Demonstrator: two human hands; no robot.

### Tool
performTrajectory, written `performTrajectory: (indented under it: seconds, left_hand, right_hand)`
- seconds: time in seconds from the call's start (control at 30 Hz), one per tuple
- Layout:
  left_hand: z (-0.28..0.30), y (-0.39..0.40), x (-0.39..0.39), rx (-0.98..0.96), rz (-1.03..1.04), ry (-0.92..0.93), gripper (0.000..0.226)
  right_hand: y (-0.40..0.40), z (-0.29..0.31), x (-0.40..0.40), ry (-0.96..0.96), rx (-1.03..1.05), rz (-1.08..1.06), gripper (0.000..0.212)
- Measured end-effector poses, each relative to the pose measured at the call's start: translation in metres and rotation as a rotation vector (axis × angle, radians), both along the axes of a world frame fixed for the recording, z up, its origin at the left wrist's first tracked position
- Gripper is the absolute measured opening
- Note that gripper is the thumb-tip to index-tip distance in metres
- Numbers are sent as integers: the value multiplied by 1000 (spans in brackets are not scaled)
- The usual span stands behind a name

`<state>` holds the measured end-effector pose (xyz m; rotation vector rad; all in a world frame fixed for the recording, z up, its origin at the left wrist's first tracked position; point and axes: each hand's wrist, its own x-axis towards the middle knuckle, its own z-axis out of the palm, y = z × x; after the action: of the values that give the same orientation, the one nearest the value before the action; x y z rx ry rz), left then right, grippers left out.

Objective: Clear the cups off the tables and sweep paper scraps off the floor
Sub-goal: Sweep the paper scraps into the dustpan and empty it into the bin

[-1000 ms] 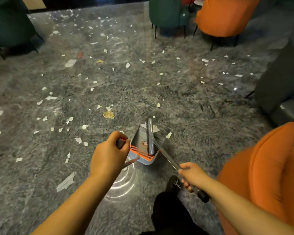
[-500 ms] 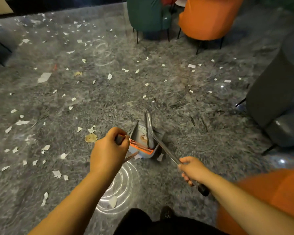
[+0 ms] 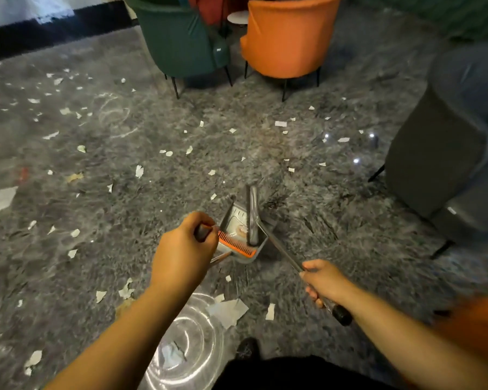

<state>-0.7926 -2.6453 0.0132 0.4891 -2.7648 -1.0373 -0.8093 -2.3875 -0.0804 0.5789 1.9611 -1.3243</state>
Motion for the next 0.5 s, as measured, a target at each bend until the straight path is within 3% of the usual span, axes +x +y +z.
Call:
performTrajectory:
  seconds: [0.27,0.5]
  left_hand:
    - [-5,11,-135,7,-147,26,15]
    - [-20,52,-276,24,-176,-9,8]
  right_hand:
    - [13,-4,-92,4,38,-124,40]
    - [55,-11,-222,24,56,-167,40]
